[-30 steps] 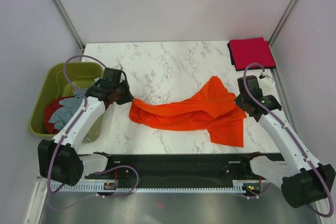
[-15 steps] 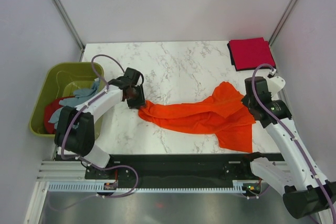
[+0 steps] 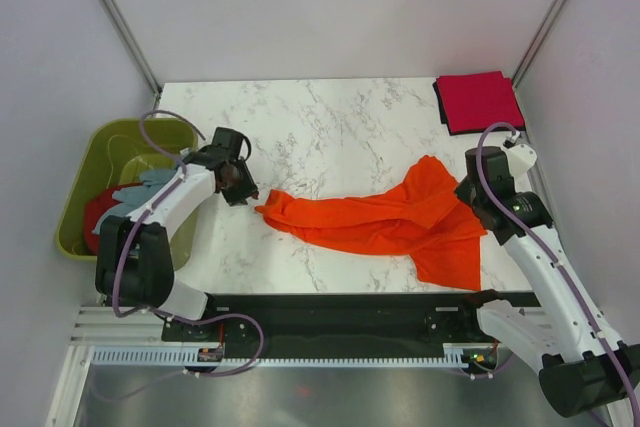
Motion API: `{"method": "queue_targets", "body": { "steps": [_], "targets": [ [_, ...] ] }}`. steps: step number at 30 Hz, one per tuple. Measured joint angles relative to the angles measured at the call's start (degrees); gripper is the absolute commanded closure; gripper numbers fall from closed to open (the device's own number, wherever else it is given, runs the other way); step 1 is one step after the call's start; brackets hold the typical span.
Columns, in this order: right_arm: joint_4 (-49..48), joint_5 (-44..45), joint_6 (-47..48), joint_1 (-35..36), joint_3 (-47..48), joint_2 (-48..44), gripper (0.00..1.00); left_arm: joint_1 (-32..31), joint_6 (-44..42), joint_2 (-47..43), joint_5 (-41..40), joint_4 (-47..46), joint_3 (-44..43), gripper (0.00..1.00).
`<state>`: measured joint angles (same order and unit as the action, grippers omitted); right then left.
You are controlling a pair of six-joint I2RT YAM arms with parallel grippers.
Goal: Fold and stack the t-shirts
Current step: Flatten the tshirt out
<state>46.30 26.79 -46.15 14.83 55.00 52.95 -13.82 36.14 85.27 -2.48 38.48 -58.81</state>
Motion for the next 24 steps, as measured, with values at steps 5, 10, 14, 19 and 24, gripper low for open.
{"method": "queue_targets", "body": {
  "steps": [5,10,14,19,24],
  "targets": [
    [-0.7,-0.8,0.3,0.0,-0.9,0.0,1.00,0.4,3.8,-8.0,-0.3,-1.8,6.1,0.61],
    [-1.7,-1.8,0.5,0.0,-1.5,0.0,1.00,0.6,8.0,-14.9,0.2,-6.1,12.0,0.62],
    [-2.2,-3.0,0.6,0.0,-1.5,0.0,1.00,0.6,11.0,-14.0,2.9,-11.9,17.3,0.57],
    [-2.8,-4.5,0.8,0.0,-2.7,-0.2,1.00,0.6,15.1,-10.7,5.8,-18.6,22.6,0.57],
    [-3.0,-5.8,0.9,0.0,-4.0,-1.3,1.00,0.5,16.0,-7.8,5.7,-23.6,23.1,0.60]
  ]
}}
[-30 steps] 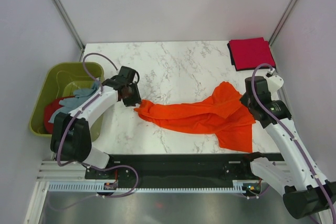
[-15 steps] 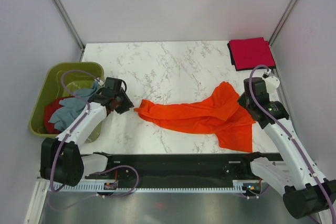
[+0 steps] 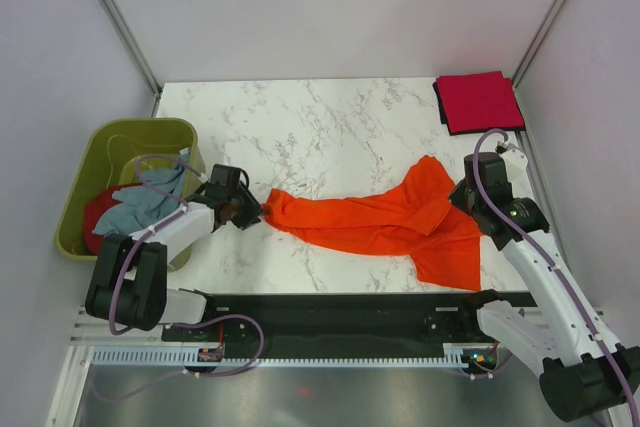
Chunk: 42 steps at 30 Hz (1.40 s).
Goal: Fold and stack the t-shirts
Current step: Flatten the tshirt out
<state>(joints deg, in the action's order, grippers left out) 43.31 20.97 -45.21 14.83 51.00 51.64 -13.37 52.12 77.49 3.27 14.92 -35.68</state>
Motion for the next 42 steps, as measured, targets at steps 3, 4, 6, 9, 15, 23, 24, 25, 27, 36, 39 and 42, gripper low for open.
{"method": "queue_targets", "body": {
  "steps": [3,4,6,9,15,23,24,25,27,36,39,42],
  "targets": [
    [-0.1,-0.3,0.1,0.0,0.0,-0.4,1.00,0.0,0.1,1.0,-0.3,-1.4,0.0,0.64],
    [0.0,-0.4,0.1,0.0,0.0,-0.4,1.00,0.0,0.1,1.3,-0.4,-1.8,-0.1,0.64],
    [0.0,-0.7,0.1,0.0,0.0,-0.3,1.00,0.0,0.1,1.7,-0.8,-2.1,-0.2,0.65],
    [0.0,-1.2,0.3,0.0,0.0,-0.3,1.00,0.0,0.1,1.7,-1.2,-2.1,-0.2,0.64],
    [-0.1,-1.7,0.5,0.0,0.0,-0.3,1.00,0.0,0.1,0.9,-2.1,-0.9,-0.9,0.61],
    [-0.2,-2.0,0.5,0.0,0.0,0.5,1.00,0.2,1.4,-0.6,-4.5,-0.7,-0.8,0.60],
    [-0.3,-2.1,0.5,0.0,0.0,0.5,1.00,0.1,1.5,-1.2,-4.5,-1.3,-0.2,0.60],
    [-0.4,-2.2,0.5,0.0,0.0,0.5,1.00,0.1,1.6,-1.6,-4.4,-1.7,0.1,0.60],
    [-0.5,-2.3,0.5,0.0,0.0,0.5,1.00,0.1,1.7,-1.6,-4.4,-2.1,0.3,0.60],
    [-1.9,-4.3,0.6,0.0,-1.4,0.9,1.00,0.1,1.7,1.8,-4.3,-5.4,-0.1,0.70],
    [-2.3,-4.7,0.7,0.0,-1.5,1.3,1.00,0.1,1.7,3.0,-4.3,-6.0,-0.6,0.78],
    [-2.4,-4.7,0.9,0.0,-1.5,1.5,1.00,0.0,1.6,4.0,-4.3,-6.1,-1.2,0.83]
  ]
}}
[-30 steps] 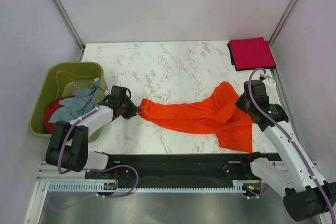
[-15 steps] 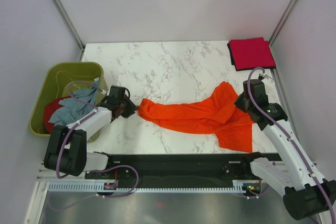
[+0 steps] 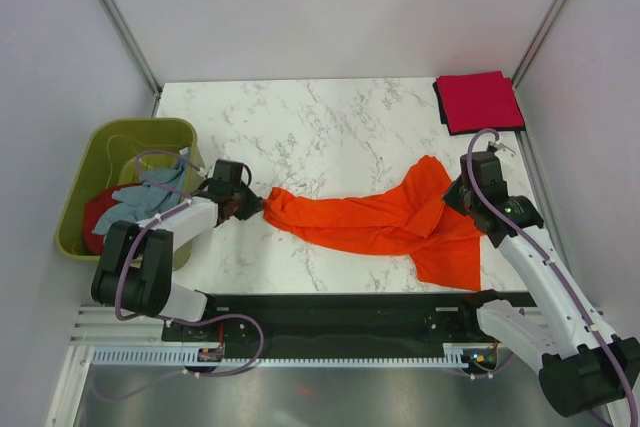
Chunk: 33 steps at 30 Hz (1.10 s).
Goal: Fold and stack the t-shirts
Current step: Flatten the tshirt out
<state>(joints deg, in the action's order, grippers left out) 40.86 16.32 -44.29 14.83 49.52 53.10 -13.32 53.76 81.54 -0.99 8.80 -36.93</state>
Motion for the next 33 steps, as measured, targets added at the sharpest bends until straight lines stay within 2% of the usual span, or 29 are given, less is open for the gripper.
{"method": "queue_targets", "body": {
  "steps": [4,6,16,21,27,33],
  "targets": [
    [-0.1,0.0,0.0,0.0,0.0,0.1,1.00,0.0,-0.1,1.5,0.0,-0.3,-1.0,0.90],
    [-0.1,0.0,0.0,0.0,0.0,0.1,1.00,0.0,-0.1,2.0,0.0,-0.5,-1.1,0.96],
    [0.0,0.2,0.0,0.0,0.0,0.2,1.00,0.0,-0.6,2.7,0.1,-0.7,-1.4,0.98],
    [1.0,0.4,0.2,0.0,1.9,1.7,1.00,0.1,-1.8,-3.3,-0.1,5.9,-3.7,0.98],
    [2.1,0.6,1.2,0.0,11.3,4.4,1.00,0.1,-5.6,-14.3,-0.7,15.6,-16.1,0.98],
    [3.9,2.7,4.3,0.0,29.7,9.2,1.00,0.1,-9.6,-19.3,-0.9,25.0,-32.2,0.98]
  ]
}}
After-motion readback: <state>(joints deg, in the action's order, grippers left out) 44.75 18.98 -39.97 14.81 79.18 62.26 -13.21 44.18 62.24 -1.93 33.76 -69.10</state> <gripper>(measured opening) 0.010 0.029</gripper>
